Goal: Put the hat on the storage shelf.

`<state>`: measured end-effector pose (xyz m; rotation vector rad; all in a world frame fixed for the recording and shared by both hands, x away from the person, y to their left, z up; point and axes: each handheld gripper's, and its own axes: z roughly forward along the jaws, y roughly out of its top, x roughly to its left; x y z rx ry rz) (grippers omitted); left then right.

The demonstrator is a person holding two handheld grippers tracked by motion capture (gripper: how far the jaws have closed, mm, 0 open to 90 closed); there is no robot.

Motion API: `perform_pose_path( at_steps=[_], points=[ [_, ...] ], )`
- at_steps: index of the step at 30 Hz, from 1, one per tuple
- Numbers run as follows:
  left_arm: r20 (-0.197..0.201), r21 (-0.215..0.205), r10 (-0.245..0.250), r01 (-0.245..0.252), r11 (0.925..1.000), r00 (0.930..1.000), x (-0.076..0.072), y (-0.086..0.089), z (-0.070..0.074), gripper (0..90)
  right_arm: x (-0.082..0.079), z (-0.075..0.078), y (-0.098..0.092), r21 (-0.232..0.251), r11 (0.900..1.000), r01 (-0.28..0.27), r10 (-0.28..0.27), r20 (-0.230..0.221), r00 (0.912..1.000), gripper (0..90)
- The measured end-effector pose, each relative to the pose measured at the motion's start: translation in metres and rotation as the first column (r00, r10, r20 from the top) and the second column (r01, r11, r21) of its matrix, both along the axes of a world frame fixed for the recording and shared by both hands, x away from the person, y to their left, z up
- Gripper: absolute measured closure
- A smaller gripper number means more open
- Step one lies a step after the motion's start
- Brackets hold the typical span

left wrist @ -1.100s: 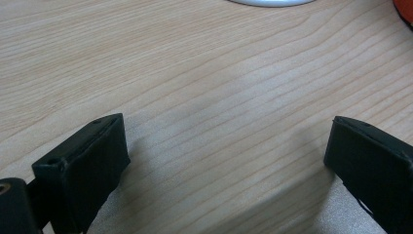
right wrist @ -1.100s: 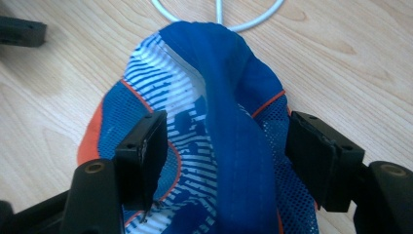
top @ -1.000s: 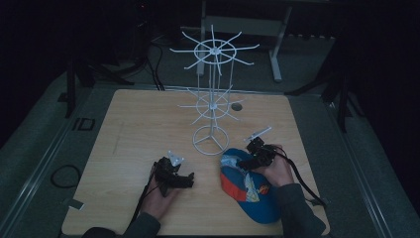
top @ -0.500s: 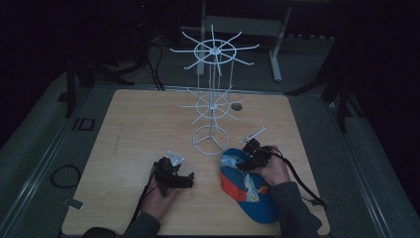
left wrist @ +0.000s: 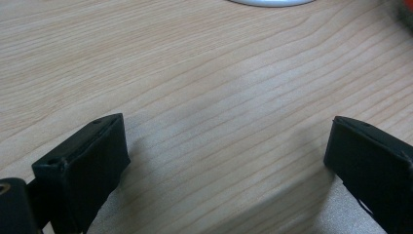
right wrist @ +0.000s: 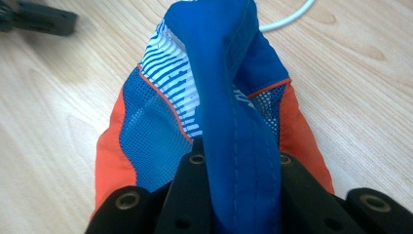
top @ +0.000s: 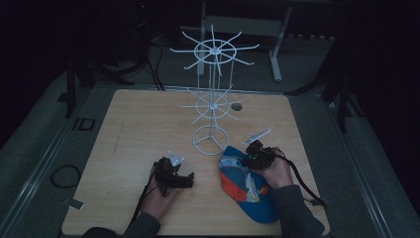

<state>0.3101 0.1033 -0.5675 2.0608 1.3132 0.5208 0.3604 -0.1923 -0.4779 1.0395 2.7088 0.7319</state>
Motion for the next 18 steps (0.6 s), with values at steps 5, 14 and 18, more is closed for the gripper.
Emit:
perform_pose_path(
  at_steps=[5,14,18],
  points=[
    [0.002,-0.003,0.003,-0.003,1.0,1.0,0.0,0.0,0.0,2.6,-0.007,0.007,-0.003,0.05,0.999,-0.01,0.009,0.016,0.9998,86.8],
    [0.002,-0.003,0.002,-0.002,1.0,1.0,0.0,0.0,0.0,2.6,-0.023,0.023,-0.009,0.103,0.994,-0.023,0.016,0.062,0.998,86.8],
    [-0.001,-0.003,0.001,-0.001,1.0,1.0,0.0,0.0,0.0,2.6,-0.029,0.031,-0.012,0.121,0.992,-0.024,0.014,0.082,0.9965,86.9]
  ],
)
